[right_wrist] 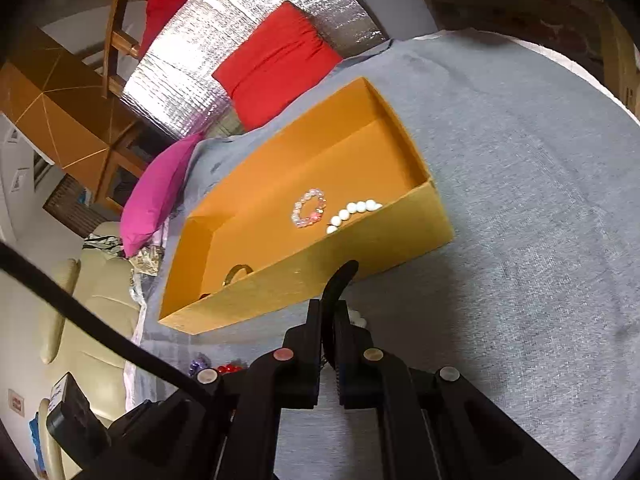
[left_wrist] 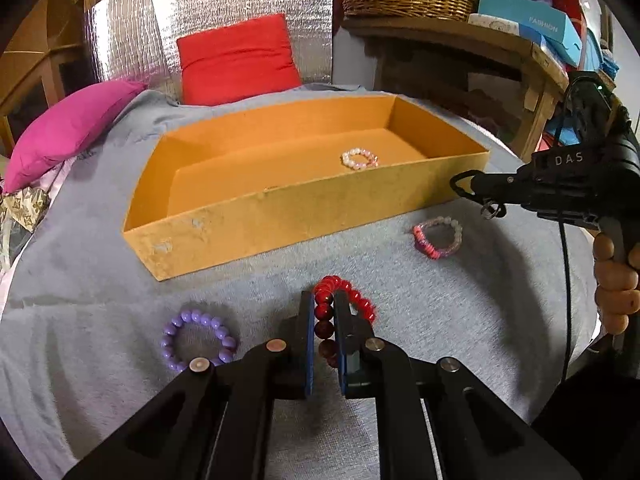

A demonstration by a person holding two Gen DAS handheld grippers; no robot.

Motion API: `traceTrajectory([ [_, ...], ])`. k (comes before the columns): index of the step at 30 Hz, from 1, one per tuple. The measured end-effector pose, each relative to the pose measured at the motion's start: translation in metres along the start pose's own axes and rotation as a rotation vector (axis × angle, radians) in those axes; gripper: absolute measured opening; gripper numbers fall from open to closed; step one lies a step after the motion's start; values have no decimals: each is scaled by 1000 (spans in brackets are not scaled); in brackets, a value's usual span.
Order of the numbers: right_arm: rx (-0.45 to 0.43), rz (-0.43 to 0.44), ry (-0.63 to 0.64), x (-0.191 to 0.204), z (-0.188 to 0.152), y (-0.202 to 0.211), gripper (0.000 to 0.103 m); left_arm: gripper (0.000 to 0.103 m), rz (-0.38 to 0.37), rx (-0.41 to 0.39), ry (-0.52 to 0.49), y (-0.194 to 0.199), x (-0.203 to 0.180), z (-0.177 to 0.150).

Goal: Organize jewelry
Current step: 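Carry the red bracelet and hair tie over the box with both tools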

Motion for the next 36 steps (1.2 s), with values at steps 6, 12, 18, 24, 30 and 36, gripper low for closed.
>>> traceTrajectory([
  [6,-14,36,2,8,1,2,6,10,-15,-35,-1,9,-7,10],
  [12,-24,60,19,16,1,3,6,10,-29,-71,14,17,-4,15],
  [18,-26,71,20,20,2,2,6,10,-24,-117,30,30,5,21],
  [24,-56,104,13,23,8,9,6,10,-27,-184,45,50,16,32],
  [30,-85,172,39,46,8,17,6,10,-11,-223,45,64,23,42],
  [36,-128,232,60,71,10,27,6,10,12,-264,15,80,24,68],
])
Point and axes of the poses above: each gripper's, at about its wrist camera, not at the fingertips, and y roughly against the way its jaws point, x to its left, z to its top, the point moved 9 cm from there along -y, roughly the way its jaws point, and after that the axes turned 13 degrees about -z, right-handed, at the moved point
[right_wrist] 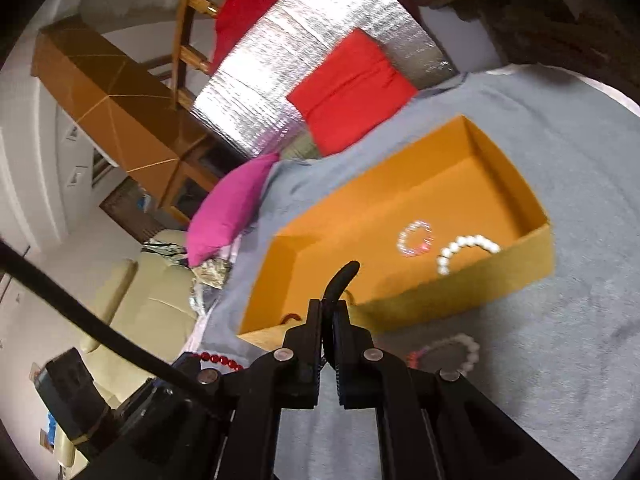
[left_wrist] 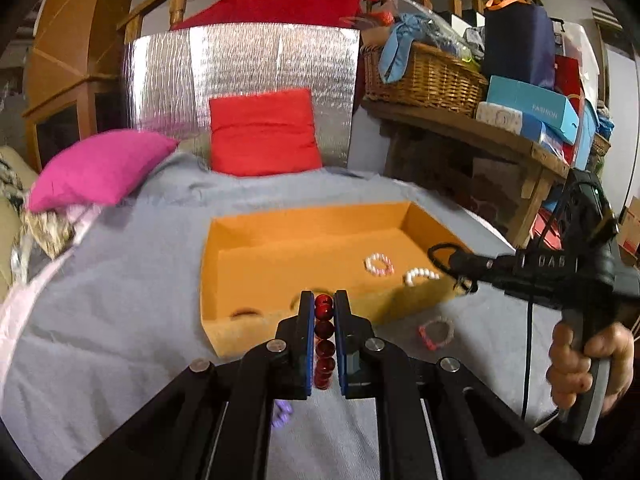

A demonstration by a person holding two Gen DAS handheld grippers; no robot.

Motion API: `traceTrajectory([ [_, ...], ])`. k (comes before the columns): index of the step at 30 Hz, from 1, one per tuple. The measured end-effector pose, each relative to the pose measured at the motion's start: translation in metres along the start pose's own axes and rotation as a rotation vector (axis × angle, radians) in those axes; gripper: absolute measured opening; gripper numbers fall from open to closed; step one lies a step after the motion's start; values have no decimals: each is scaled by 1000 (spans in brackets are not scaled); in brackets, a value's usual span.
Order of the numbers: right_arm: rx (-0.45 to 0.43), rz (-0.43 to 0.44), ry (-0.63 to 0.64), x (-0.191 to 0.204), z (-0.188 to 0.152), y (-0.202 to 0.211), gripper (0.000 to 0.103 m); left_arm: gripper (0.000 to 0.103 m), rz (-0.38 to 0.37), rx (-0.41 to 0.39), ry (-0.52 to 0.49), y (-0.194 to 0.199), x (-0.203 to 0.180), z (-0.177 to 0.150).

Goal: Organize jewelry
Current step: 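Carry the red bracelet and hair tie over the box with both tools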

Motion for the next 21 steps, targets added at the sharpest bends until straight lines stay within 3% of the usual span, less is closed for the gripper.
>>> traceTrajectory([
  [9,-57,39,38,34,13,-4,6,10,68,-93,16,-8,30,66],
  [17,-165,40,70,53,38,-5,6,10,63,-71,53,-48,42,73],
  [21,-155,19,51,54,42,-24,6,10,76,-40,55,-67,51,71],
])
Point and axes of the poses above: each gripper's, at about its wrist camera, not at the fingertips, and y roughly against the way its jaws point, x to its left, z to its top, the point moved 9 cm from there along -y, roughly the way its jaws point, and after that the axes turned 13 degrees about -z, right-handed, at the moved point
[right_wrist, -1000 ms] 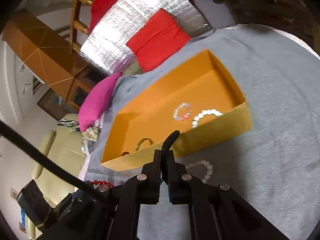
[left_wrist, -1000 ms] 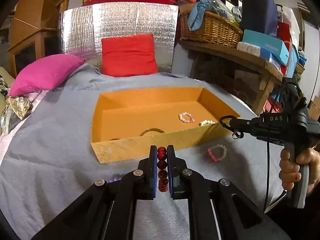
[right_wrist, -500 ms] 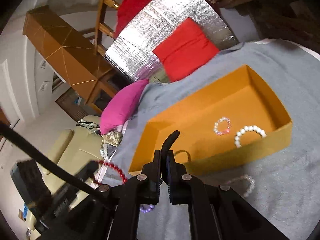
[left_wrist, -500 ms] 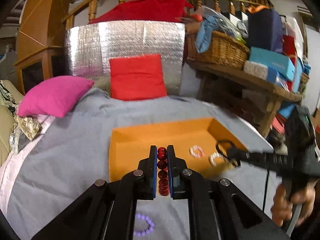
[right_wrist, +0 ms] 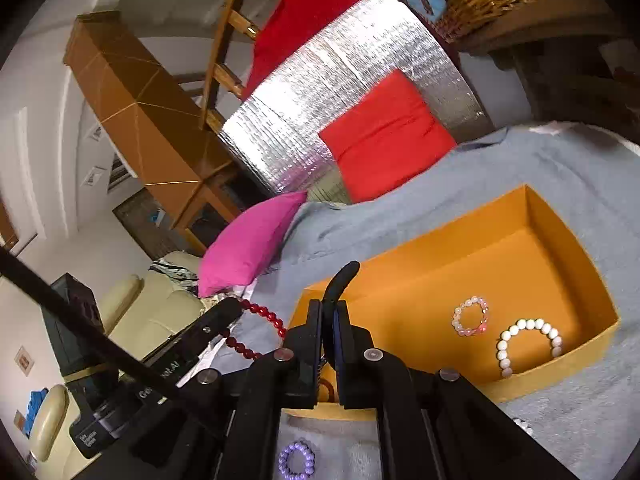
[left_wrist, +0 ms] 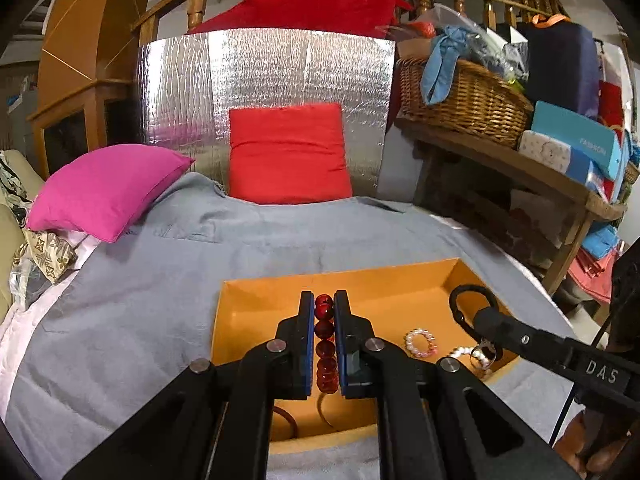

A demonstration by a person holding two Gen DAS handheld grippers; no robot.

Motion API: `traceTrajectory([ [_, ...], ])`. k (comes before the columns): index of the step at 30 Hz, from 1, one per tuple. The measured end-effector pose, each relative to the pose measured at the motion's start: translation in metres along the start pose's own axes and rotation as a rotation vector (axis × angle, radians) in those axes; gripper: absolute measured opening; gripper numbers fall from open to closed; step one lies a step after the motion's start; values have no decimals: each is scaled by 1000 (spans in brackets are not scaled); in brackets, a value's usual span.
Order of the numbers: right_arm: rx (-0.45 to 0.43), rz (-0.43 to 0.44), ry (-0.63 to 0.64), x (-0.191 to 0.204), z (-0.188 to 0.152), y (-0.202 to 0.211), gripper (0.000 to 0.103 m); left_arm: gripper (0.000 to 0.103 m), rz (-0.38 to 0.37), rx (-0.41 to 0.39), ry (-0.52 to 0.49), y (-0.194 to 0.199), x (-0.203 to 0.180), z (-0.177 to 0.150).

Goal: Organize jewelry
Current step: 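Carry the red bracelet and hair tie over the box with both tools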

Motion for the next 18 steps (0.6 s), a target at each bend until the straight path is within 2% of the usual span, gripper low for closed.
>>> traceTrajectory([
  [6,41,-61,-6,-7,0,-39,6,10,28,41,39,-31,23,-8],
  [10,128,-88,-69,-26,-6,-69,6,10,62,82,55,-49,36,-17],
  [15,192,-135,-99,-46,-13,-95,6,10,105,145,21,-68,38,-33],
  [18,201,-150,-94,-50,-14,-100,6,10,117,173,18,-74,40,-41],
])
Point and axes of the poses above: each gripper's, at about its wrist camera, not at the fingertips, and y roughly against the way its jaws point, x to its left, z to its top, the point moved 9 cm from there along -y, roughly the way its jaws point, and after that the axes turned 13 degrees about -z, right-handed, at the moved point
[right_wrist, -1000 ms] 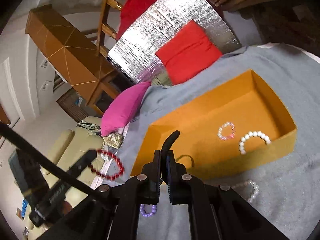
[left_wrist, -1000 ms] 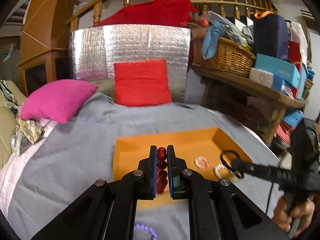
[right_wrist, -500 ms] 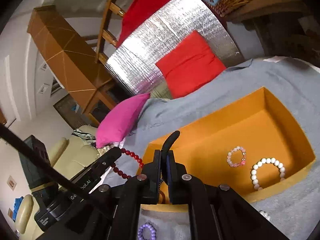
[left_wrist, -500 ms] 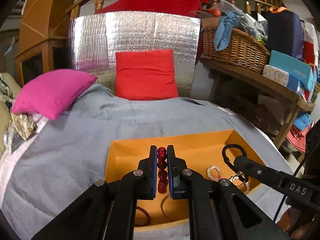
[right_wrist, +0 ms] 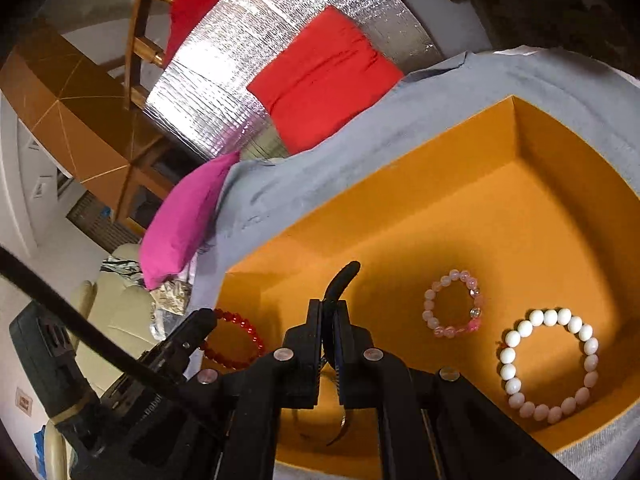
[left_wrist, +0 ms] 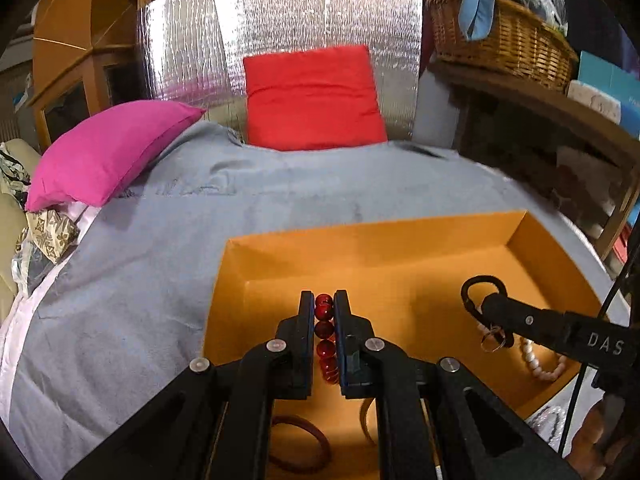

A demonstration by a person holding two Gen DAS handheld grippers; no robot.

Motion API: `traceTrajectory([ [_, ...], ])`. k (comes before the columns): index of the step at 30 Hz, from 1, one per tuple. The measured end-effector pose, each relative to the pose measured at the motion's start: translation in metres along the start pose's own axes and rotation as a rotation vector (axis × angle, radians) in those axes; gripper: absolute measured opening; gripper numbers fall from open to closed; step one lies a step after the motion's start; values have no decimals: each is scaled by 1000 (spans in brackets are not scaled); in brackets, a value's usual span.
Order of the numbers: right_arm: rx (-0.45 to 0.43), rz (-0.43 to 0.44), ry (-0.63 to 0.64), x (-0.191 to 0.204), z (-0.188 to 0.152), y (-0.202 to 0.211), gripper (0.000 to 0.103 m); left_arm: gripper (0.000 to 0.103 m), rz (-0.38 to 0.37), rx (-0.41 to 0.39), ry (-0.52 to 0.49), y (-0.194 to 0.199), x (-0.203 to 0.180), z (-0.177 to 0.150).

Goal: Organize jewelry
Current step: 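Carry the red bracelet and hair tie over the box with both tools, then open both tools to drop the red bracelet and hair tie into the box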

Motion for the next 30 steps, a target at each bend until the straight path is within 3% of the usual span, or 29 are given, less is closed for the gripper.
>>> traceTrajectory([
  [30,19,-126,13,1,-1,-25,9,10,109,125,-15,-31,15,-29],
])
Point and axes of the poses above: each gripper's, at about its wrist camera, not at the fingertips, and y roughly against the way its jaws point, x to its left, z to its top, the point moved 9 cm from there along -y, roughly the way its jaws point, and after that the axes turned 13 degrees about -z, right-handed, at the moved point
